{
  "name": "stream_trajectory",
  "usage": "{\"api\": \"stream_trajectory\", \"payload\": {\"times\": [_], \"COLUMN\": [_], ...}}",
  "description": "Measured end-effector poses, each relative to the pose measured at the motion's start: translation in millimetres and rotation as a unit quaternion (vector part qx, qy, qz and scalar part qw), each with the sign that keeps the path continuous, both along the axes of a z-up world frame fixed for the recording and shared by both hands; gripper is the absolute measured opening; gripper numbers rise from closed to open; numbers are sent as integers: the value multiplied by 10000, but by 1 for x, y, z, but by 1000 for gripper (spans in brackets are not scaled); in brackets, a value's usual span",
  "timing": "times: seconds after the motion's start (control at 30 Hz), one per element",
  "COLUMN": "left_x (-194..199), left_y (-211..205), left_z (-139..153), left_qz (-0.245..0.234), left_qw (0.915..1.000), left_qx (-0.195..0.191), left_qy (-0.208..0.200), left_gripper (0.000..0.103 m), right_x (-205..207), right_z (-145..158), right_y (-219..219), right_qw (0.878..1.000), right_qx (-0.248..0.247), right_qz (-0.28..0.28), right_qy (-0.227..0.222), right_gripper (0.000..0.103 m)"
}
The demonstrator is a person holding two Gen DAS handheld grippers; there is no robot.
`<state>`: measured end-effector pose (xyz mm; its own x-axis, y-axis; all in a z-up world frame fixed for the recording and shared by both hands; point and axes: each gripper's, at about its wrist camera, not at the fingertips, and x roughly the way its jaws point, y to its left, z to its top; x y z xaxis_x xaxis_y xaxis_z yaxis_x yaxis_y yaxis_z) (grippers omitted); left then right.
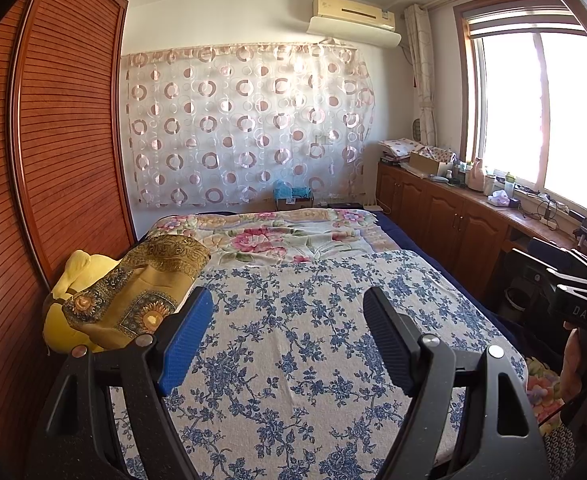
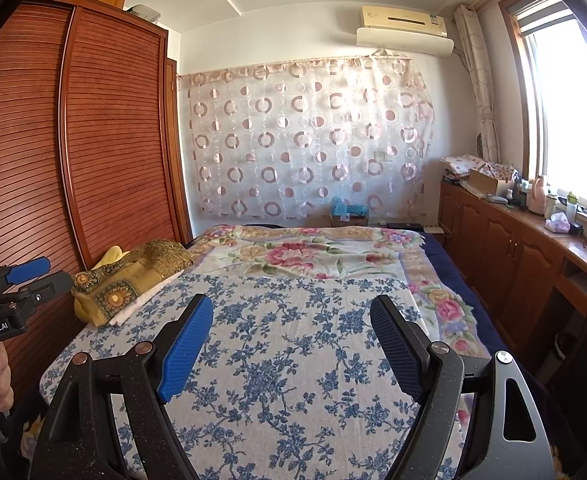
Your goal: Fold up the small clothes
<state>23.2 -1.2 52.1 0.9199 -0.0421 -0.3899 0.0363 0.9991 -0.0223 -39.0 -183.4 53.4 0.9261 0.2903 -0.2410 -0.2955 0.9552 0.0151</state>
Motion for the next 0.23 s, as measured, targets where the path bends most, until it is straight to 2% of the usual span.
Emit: {"api": "stream_trajectory", "payload": {"times": [0.23], "left_x": [0], "left_y": [1], "left_z": [0], "left_qz": [0], "left_qw": [10000], "left_qx": [-1], "left_qy": [-1], "left_gripper": [78], "right_x": [1], "right_z": [0], "right_y": [1], "right_qw": [10000], "right_qx": [1], "right_qz": [-7], "right_qy": [-4], "right_gripper": [83]}}
